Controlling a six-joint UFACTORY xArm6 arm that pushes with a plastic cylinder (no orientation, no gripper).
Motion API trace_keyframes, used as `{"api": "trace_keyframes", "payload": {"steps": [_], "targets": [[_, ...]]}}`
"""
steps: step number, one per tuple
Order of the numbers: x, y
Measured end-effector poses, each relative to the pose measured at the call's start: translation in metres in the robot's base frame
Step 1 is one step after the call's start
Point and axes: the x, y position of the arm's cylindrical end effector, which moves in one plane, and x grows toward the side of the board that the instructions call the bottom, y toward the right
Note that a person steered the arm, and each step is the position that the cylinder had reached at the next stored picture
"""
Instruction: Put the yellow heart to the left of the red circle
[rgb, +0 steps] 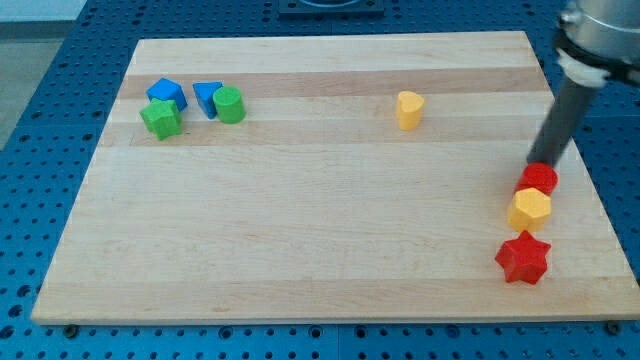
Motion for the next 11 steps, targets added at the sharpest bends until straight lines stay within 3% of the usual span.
{"api": "trace_keyframes", "payload": {"steps": [1,2,3,4,5,6,7,8,9,10,11], "targets": [[0.005,-0.001],[-0.058,0.006],[-0.134,-0.049],[-0.138,-0.124],[-0.083,-0.126],[-0.065,-0.127],[-0.111,-0.146],[-0.072,-0.19],[0.007,-0.113],[0.0,-0.093],[-0.036,-0.096]]}}
